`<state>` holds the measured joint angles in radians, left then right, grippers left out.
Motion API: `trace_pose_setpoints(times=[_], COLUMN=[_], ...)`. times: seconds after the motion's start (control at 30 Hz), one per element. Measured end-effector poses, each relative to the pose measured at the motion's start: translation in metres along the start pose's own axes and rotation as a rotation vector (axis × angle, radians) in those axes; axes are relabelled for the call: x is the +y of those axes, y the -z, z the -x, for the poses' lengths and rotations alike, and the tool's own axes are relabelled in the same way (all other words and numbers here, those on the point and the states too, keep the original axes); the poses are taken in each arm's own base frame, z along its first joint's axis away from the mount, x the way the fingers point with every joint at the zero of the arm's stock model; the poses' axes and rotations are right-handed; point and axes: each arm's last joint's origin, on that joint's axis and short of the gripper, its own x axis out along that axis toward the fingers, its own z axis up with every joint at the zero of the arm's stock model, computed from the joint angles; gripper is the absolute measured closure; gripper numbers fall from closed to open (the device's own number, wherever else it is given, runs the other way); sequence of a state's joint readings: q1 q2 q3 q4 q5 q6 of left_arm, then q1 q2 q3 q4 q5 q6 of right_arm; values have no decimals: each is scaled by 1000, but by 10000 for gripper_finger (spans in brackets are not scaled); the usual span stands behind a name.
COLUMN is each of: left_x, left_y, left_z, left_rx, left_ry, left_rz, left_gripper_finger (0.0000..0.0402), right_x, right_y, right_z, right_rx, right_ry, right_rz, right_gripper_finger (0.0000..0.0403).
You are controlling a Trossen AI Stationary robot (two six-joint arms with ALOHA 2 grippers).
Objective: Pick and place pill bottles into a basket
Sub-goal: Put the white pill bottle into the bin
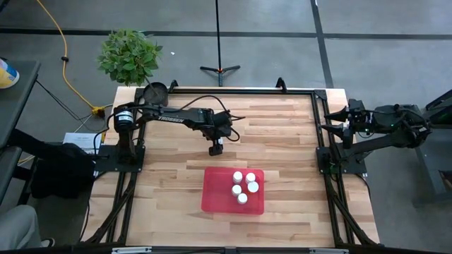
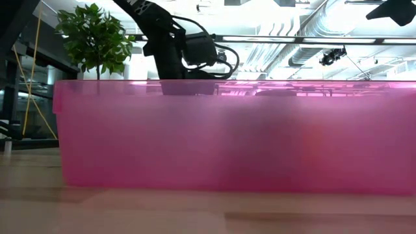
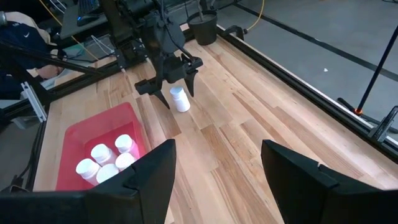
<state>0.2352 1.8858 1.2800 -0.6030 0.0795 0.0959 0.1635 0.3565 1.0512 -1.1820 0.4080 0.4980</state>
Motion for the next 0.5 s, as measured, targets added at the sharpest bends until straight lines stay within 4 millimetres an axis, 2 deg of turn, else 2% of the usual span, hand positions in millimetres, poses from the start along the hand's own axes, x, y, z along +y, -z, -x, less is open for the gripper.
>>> trace_pose_setpoints(times=[0.17, 0.5], left_x=[0, -1], left_y=[0, 0], left_z=[0, 0], left_rx=[1, -1], left_ry=[1, 19], left_rz=[0, 0], left_gripper_finger=[39, 166], right_x=[0, 0], right_y=[0, 0], right_z=[0, 0], right_rx=[0, 1], right_ry=[0, 1], right_rz=[0, 1], right_gripper_finger=[176, 176])
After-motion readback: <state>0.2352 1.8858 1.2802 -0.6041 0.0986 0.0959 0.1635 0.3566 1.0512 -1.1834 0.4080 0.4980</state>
